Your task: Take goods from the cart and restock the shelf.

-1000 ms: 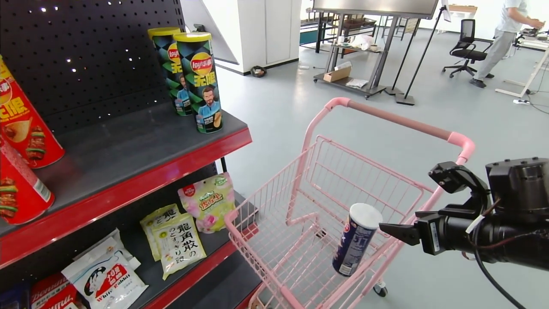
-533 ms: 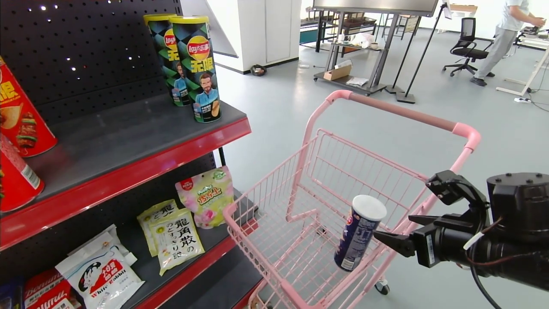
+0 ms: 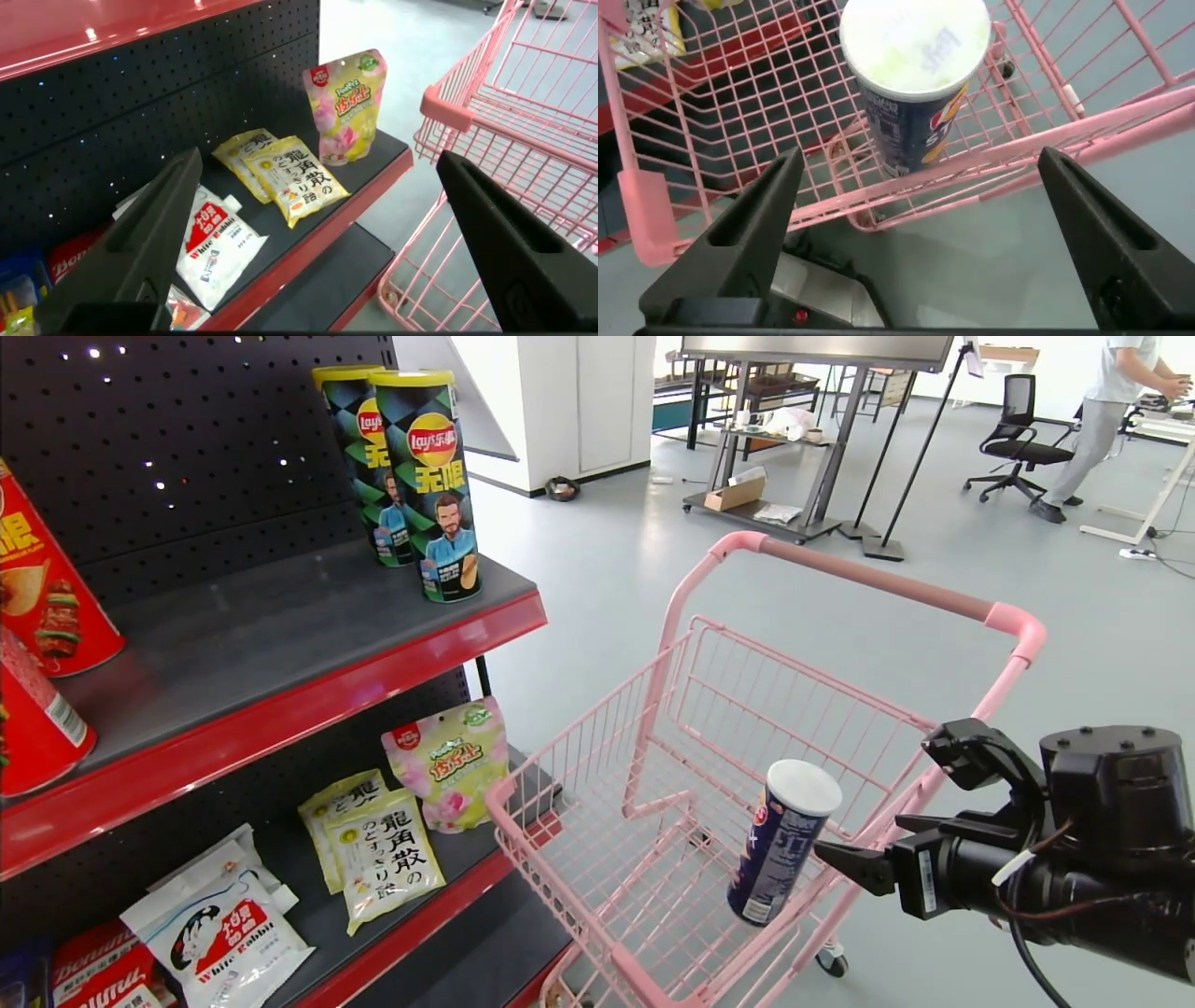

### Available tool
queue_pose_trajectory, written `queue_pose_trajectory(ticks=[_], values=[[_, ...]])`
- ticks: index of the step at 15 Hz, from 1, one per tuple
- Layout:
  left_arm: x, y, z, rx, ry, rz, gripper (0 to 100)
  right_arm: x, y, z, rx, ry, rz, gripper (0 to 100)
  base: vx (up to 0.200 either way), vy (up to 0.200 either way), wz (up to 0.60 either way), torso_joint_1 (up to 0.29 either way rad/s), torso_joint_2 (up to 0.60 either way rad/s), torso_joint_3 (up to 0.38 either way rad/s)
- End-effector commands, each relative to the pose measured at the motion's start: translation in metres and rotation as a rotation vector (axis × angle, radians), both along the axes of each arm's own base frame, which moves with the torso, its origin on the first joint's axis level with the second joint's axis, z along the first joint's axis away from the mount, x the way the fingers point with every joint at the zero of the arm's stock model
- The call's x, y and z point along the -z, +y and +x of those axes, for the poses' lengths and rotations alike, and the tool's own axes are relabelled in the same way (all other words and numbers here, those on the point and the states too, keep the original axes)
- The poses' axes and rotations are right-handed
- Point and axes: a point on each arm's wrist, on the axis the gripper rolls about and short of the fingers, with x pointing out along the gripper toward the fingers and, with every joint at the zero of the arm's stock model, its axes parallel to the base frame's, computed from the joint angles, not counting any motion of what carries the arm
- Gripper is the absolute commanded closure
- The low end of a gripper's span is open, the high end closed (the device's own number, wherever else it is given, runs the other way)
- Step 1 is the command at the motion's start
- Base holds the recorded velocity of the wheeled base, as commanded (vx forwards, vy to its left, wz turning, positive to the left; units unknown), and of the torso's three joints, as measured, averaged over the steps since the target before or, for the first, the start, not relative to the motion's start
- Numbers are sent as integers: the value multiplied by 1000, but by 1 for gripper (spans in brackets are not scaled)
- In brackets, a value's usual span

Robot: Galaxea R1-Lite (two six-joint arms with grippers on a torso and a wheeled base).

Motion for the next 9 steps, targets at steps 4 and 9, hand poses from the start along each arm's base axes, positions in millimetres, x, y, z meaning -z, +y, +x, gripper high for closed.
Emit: queue_pose_trajectory(ticks=[4,9], values=[[0,0,0,1,0,0,0,17,10,15,-9,5,14,0,0,0,0,0,0,0],[0,0,0,-1,0,1,0,28,26,23,-55,15,9,0,0,0,0,0,0,0]])
